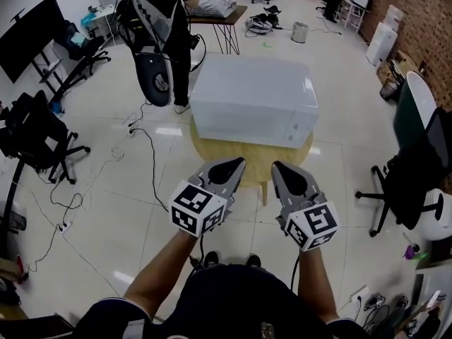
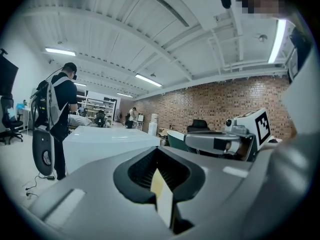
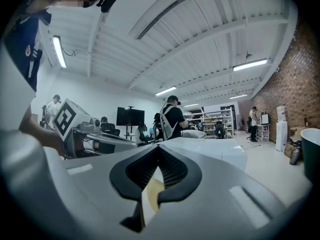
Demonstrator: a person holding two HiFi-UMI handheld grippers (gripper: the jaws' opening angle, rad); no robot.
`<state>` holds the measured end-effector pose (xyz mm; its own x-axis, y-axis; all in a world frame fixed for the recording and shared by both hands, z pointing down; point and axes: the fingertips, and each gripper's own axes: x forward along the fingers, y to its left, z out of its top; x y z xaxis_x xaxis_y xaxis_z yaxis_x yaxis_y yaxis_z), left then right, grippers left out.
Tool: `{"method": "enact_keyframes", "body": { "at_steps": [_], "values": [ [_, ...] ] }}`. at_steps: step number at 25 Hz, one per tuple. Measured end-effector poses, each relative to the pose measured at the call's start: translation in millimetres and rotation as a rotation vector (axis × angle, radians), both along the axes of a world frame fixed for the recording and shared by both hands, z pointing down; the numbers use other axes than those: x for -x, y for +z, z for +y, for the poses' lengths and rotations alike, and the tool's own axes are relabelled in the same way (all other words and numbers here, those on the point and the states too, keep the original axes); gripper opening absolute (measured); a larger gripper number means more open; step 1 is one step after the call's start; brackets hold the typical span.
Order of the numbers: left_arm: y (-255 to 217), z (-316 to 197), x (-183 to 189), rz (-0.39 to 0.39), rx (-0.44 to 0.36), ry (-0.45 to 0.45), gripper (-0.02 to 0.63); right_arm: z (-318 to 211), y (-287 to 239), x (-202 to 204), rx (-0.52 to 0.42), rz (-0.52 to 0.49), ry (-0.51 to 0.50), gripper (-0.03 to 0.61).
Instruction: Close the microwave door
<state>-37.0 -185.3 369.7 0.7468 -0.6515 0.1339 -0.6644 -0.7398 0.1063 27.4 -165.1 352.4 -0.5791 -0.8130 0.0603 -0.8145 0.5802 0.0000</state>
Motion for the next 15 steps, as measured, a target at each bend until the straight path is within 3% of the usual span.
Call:
{"method": "enact_keyframes", "body": {
  "at_steps": [15],
  "values": [
    [1.0,4.7,6.5,0.002,0.004,0.057,0.011,1.7,-1.4,18.4,0.0,0.015,0.013,0.0]
  ]
}}
